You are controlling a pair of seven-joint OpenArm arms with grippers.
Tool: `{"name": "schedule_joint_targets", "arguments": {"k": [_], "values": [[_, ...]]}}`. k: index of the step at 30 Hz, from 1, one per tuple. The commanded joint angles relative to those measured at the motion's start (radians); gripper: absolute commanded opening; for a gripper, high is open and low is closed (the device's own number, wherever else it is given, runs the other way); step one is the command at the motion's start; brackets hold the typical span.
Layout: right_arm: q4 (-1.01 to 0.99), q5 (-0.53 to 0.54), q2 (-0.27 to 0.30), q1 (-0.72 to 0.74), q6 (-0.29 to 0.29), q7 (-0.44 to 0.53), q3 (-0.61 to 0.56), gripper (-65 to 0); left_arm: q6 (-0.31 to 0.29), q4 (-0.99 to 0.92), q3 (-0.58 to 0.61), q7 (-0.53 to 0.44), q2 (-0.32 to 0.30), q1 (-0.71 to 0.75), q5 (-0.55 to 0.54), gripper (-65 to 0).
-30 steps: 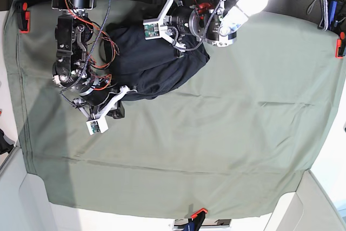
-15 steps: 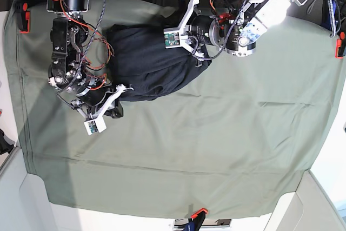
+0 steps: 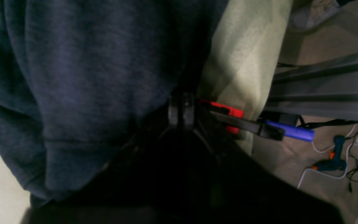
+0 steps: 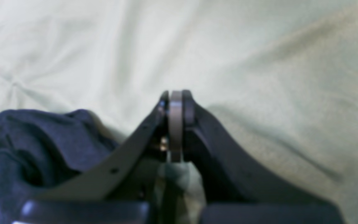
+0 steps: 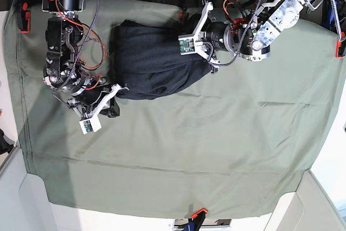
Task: Fold the T-shirt properly
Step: 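Grasp the folded bundle with both grippers and lift it, then fold the bundle over once more and press it flat with both grippers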
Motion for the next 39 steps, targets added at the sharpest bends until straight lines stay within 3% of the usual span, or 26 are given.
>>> {"name": "schedule_joint_targets", "arguments": {"k": [1, 16, 25, 29, 34, 39], "values": [[0.016, 0.016, 0.002, 0.010, 0.008, 0.018, -0.002, -65.0, 0.020, 0.000, -0.008, 0.050, -0.013, -0.006, 0.085, -65.0], [0.016, 0.062, 0.002, -0.050, 0.008, 0.011, -0.002, -65.0, 0.020, -0.128, -0.008, -0.008, -0.015, -0.217, 0.102, -65.0], [0.020, 0.149, -0.001, -0.083, 0.034, -0.034, -0.004, -65.0, 0.020, -0.320, -0.008, -0.154, -0.012, -0.351, 0.170, -65.0], [0.048, 0.198, -0.006, -0.137, 0.040, -0.032, -0.007, -65.0, 0.015, -0.391, -0.008, -0.201, 0.019, -0.401, 0.198, -65.0], [0.109, 0.233, -0.009, -0.192, 0.045, -0.030, -0.046, -65.0, 0.015, -0.409, -0.008, -0.180, 0.054, -0.420, 0.158, -65.0], [0.164, 0.232, -0.009, -0.219, 0.045, -0.031, -0.143, -65.0, 0.015, -0.382, -0.008, 0.002, 0.032, -0.420, 0.028, -65.0]]}}
